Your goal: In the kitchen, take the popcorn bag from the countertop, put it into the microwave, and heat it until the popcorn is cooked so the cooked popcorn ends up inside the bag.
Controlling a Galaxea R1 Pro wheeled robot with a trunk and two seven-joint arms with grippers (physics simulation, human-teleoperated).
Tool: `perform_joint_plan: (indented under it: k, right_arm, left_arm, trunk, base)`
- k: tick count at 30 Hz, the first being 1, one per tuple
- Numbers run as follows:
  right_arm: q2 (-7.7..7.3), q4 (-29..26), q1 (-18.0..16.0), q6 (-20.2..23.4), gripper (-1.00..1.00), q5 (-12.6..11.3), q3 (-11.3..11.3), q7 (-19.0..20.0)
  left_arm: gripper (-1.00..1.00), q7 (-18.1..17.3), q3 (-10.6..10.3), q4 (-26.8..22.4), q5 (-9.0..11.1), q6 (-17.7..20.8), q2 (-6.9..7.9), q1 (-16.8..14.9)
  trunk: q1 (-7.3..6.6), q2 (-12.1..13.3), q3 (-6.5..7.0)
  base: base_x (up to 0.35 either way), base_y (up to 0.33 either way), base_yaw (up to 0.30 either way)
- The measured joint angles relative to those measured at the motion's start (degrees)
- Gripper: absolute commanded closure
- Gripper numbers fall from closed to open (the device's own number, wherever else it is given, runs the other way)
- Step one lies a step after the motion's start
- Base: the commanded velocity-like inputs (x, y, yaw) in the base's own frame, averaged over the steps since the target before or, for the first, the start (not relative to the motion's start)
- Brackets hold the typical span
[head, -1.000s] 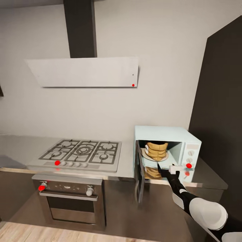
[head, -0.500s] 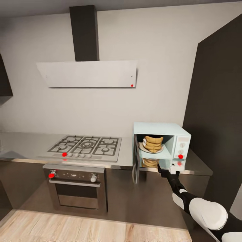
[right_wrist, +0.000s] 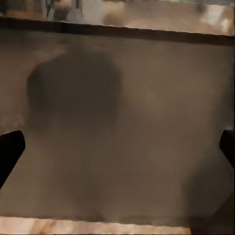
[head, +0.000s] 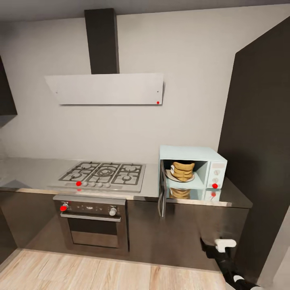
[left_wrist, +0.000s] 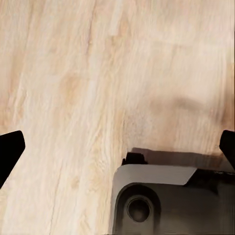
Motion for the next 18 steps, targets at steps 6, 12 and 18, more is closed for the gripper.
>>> perform_joint_plan:
  k: [6, 12, 18]
  right_arm:
    - [-0.3, 0.6, 9.8, 1.8, -1.0, 0.1, 0.1, -0.1]
    - [0.17, 1.3, 20.3, 23.0, -1.0, 0.1, 0.4, 0.0]
    - [1.92, 1.4, 26.2, 27.6, -1.0, 0.1, 0.4, 0.0]
  left_arm:
    - [-1.0, 0.1, 0.1, -17.9, 0.0, 0.6, -0.37, 0.0]
    - [-1.0, 0.0, 0.2, -27.1, 0.0, 6.1, -0.94, -3.0]
    - [-1.0, -0.1, 0.1, -26.1, 0.1, 10.2, -1.69, -18.4]
  trunk:
    - [0.0, 0.0, -0.01]
    - [0.0, 0.0, -0.01]
    - [0.0, 0.0, 0.01]
  base:
    - [0.0, 0.0, 0.0]
    - [0.0, 0.0, 0.0]
    - [0.0, 0.0, 0.0]
